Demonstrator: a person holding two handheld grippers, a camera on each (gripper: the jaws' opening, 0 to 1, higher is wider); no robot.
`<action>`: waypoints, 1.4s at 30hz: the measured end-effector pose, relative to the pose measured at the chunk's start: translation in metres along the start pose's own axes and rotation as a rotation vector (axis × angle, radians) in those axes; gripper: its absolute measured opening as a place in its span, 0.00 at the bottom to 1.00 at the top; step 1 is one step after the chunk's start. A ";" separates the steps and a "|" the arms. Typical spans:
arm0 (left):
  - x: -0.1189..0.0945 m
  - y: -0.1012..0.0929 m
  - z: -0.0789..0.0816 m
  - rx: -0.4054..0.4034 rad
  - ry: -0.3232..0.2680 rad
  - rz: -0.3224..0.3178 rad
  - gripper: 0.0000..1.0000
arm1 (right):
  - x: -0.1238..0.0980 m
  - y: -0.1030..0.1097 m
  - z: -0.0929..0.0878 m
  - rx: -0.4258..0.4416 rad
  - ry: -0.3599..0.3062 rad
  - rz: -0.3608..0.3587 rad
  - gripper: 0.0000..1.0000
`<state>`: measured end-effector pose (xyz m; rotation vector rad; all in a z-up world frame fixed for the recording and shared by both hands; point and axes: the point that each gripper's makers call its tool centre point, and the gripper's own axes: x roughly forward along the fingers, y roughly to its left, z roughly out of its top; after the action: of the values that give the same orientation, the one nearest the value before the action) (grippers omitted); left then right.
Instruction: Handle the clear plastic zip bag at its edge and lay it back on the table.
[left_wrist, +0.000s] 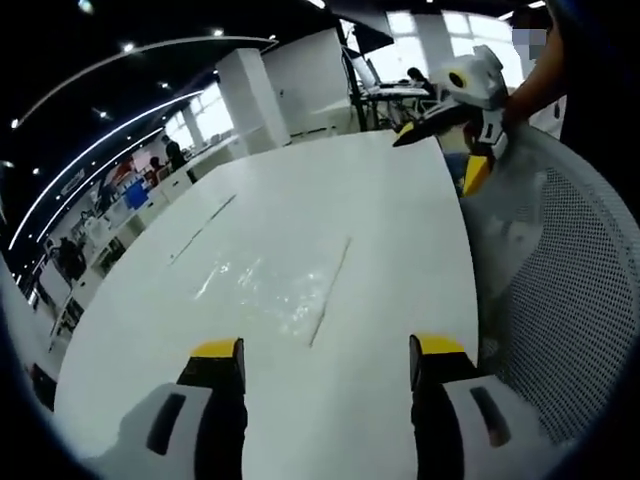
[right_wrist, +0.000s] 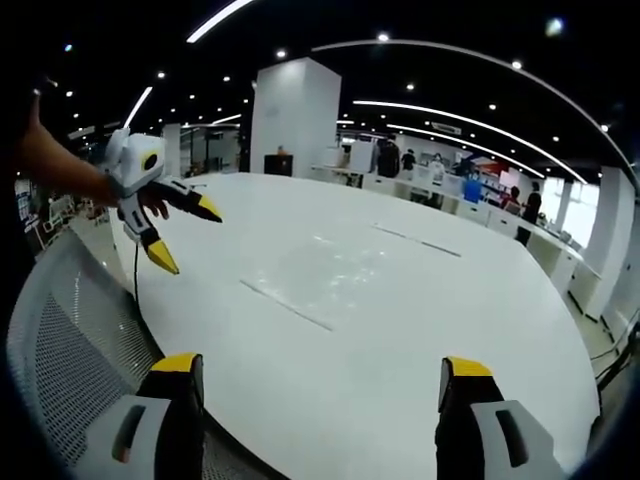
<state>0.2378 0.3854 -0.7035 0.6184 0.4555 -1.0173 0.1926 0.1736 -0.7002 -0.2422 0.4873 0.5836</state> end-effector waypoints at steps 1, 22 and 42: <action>0.002 0.000 0.000 0.011 0.005 -0.005 0.61 | 0.000 0.000 0.000 0.000 0.001 0.001 0.98; 0.038 0.020 -0.004 0.097 0.093 -0.055 0.42 | 0.000 -0.001 -0.003 0.012 0.013 -0.003 0.97; 0.063 0.021 -0.018 0.125 0.185 -0.113 0.32 | 0.001 -0.004 -0.006 0.004 0.029 -0.016 0.95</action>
<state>0.2844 0.3651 -0.7496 0.8106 0.5974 -1.1064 0.1930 0.1686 -0.7054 -0.2505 0.5138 0.5637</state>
